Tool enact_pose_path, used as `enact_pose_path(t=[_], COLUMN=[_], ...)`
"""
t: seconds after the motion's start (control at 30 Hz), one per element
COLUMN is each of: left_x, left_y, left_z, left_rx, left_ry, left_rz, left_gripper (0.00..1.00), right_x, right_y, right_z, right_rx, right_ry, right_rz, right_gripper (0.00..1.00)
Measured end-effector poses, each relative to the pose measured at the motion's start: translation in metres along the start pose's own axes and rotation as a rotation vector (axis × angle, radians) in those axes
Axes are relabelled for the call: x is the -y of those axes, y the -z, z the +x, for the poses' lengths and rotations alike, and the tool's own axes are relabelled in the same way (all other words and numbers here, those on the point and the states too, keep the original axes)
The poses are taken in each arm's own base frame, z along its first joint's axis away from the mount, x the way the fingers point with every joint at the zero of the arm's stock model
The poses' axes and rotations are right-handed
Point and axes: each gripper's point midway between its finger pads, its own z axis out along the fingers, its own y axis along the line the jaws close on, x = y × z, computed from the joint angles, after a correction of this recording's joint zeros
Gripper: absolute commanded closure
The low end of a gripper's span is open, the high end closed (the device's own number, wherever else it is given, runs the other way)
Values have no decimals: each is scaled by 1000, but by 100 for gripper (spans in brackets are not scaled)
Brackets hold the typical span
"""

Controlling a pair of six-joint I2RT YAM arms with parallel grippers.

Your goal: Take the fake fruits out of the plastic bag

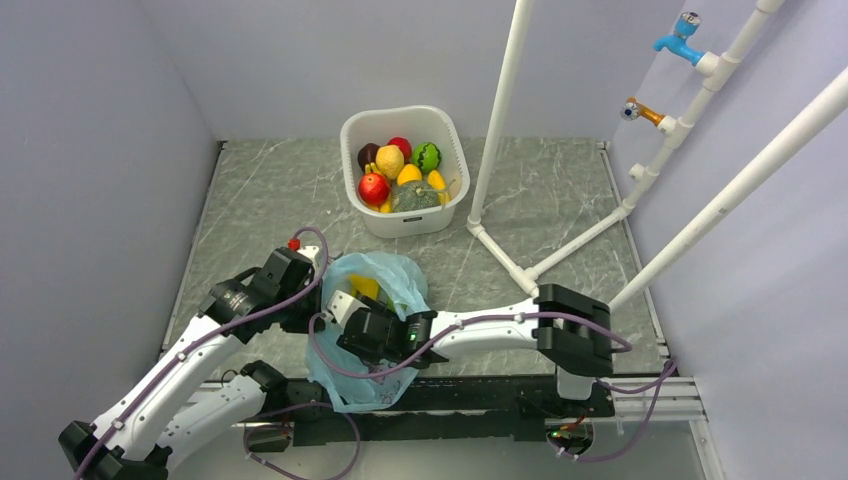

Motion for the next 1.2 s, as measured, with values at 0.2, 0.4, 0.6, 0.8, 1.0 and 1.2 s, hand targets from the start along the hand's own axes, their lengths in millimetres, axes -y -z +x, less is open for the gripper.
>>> enact_pose_path(t=[0.2, 0.4, 0.6, 0.8, 1.0, 1.2], left_x=[0, 0, -3, -3, -2, -2], left_y=[0, 0, -1, -1, -1, -2], left_z=[0, 0, 1, 2, 2, 3], left_rx=[-2, -1, -5, -8, -10, -16], left_ry=[0, 0, 0, 0, 0, 0], left_rz=[-1, -3, -14, -16, -12, -10], left_gripper=[100, 100, 100, 100, 100, 100], right_x=[9, 18, 17, 16, 11, 5], right_y=[-21, -31, -38, -39, -25, 12], right_z=[21, 21, 24, 23, 25, 12], right_rx=[-62, -60, -61, -61, -44, 48], right_ry=[21, 0, -5, 10, 41, 58], right_rz=[30, 41, 28, 17, -27, -124], right_gripper=[38, 44, 60, 78, 86, 92])
